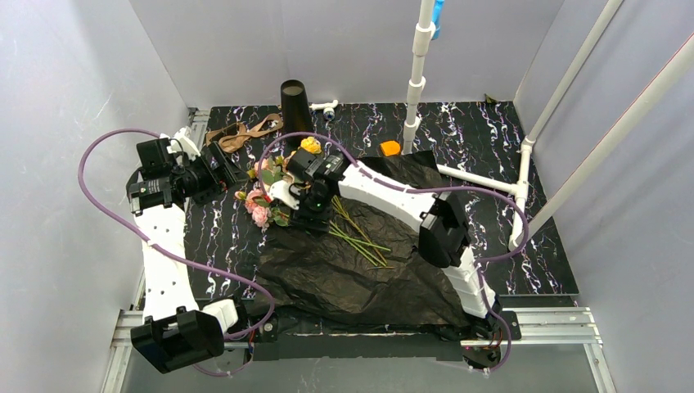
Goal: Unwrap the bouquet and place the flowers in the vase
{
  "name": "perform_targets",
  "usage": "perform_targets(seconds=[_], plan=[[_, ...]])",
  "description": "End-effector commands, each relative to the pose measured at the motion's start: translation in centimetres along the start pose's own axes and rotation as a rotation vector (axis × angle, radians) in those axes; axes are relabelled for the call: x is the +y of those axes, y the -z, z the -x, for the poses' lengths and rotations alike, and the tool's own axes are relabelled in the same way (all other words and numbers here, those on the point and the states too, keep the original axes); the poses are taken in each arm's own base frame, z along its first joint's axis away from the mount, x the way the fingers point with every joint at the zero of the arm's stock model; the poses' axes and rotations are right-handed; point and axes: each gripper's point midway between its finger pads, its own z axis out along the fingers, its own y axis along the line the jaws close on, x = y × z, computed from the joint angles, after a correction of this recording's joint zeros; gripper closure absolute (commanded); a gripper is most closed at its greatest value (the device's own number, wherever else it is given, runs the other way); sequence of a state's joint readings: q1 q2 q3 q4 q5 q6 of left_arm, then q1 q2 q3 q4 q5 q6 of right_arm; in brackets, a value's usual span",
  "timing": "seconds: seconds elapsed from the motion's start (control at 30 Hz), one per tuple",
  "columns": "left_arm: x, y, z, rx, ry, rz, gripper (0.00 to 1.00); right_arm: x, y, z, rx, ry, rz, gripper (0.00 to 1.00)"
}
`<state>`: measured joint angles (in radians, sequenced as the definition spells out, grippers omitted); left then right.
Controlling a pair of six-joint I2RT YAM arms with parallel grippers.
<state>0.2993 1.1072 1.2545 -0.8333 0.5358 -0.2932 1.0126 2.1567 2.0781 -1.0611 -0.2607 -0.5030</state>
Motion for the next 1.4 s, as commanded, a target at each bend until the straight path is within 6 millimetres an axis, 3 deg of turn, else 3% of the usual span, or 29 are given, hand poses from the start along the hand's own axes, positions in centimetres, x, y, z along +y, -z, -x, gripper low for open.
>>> perform_targets(seconds=[0.0, 0.4, 0.53, 0.8, 0.9, 0.97, 1.0, 1.1, 1.17, 1.2, 1.23, 1.3, 1.37], plan=[[-0.6, -0.4, 0.1, -0.001, 0.031, -0.049, 0.15, 0.5, -2.0, -1.4, 0.068, -0.020, 0.020, 0.38], [-0.9, -0.9, 0.6, -0.006, 0.010, -0.080, 0.16, -2.5, -7.0, -2.9, 0.136, 0.015, -0.055, 0.41], [-0.9, -0.7, 0.4, -0.011, 0.005, -0.081, 0.16, -2.3, -7.6, -3.9, 0.158, 0.017, -0.047, 0.44], [-0.6, -1.2, 0.7, -0.009, 0.013, -0.072, 0.16, -1.5, -9.0, -6.7, 0.215, 0.004, -0.011, 0.56], [-0.6, -1.4, 1.0, -0.008, 0.018, -0.075, 0.17, -1.4, -9.0, -6.6, 0.205, -0.001, 0.004, 0.77], [-0.6, -1.6, 1.1, -0.007, 0.016, -0.077, 0.17, -1.6, -8.3, -5.6, 0.169, -0.012, -0.002, 0.95], [-0.5, -1.6, 1.1, -0.007, 0.016, -0.077, 0.18, -1.9, -7.6, -4.6, 0.137, -0.022, -0.015, 0.99], [-0.7, -1.7, 1.7, -0.016, 0.010, -0.081, 0.18, -2.9, -5.2, -2.2, 0.031, -0.086, -0.042, 0.99], [-1.7, -1.7, 3.8, -0.046, -0.014, -0.116, 0.17, -3.9, -2.1, -0.2, -0.095, -0.175, -0.032, 0.99], [-2.6, -1.7, 4.9, -0.051, -0.025, -0.153, 0.17, -4.4, -0.4, 0.8, -0.163, -0.223, -0.019, 0.99], [-5.7, -0.8, 7.5, -0.074, -0.060, -0.285, 0.17, -5.4, 3.2, 2.9, -0.323, -0.311, 0.003, 0.99], [-9.2, 0.9, 9.7, -0.115, -0.140, -0.437, 0.17, -7.9, 6.7, 4.5, -0.496, -0.422, 0.007, 0.99], [-10.5, 1.2, 10.1, -0.108, -0.148, -0.529, 0.17, -9.1, 9.5, 6.9, -0.642, -0.458, 0.026, 0.99]])
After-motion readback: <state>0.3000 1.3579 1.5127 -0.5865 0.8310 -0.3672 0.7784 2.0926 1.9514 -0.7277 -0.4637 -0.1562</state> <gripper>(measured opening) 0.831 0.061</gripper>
